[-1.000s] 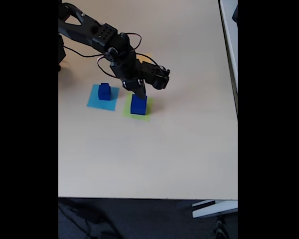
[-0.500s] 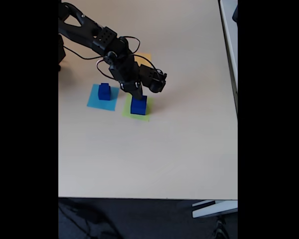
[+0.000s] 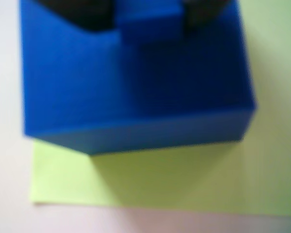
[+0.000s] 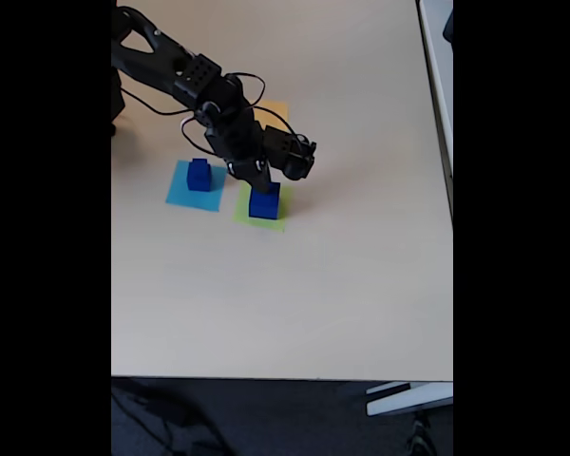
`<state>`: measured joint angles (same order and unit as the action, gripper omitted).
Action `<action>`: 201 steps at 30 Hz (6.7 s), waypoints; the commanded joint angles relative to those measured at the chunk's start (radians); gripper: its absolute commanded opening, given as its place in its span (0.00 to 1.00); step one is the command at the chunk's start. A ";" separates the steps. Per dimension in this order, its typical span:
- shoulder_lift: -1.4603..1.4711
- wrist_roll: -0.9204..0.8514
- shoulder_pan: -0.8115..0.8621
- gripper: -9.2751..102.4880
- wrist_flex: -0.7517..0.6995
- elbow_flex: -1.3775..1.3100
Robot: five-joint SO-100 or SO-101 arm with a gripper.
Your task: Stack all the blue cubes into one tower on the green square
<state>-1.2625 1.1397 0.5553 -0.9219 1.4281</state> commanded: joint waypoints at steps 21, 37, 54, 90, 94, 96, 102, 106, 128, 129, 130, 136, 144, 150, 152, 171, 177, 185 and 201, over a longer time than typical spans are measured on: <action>-0.064 -0.021 0.000 0.19 0.034 -0.014; -0.103 -0.112 -0.078 0.24 0.038 -0.202; -0.256 -0.003 -0.204 0.22 -0.548 -0.423; -0.749 -0.115 -0.083 0.25 -0.164 0.643; -0.747 -0.126 -0.064 0.25 -0.114 0.698; -0.744 -0.133 -0.054 0.25 -0.101 0.707; -0.729 -0.160 -0.021 0.25 -0.092 0.706; -0.721 -0.169 -0.011 0.25 -0.092 0.701; -0.670 -0.184 0.037 0.24 -0.078 0.730; -0.667 -0.186 0.038 0.24 -0.077 0.730; -0.666 -0.186 0.040 0.24 -0.075 0.730; -0.650 -0.190 0.049 0.23 -0.067 0.733; -0.649 -0.173 0.049 0.19 -0.063 0.753; -0.646 -0.173 0.051 0.17 -0.048 0.755; -0.646 -0.170 0.051 0.18 -0.046 0.755; -0.686 -0.104 -0.031 0.18 -0.150 0.551; -0.669 -0.017 -0.097 0.17 -0.170 0.480; -0.571 0.097 -0.199 0.17 -0.126 0.426; -0.419 0.198 -0.354 0.17 0.031 0.468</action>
<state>-1.6858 1.3330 0.2255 -0.9250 1.9129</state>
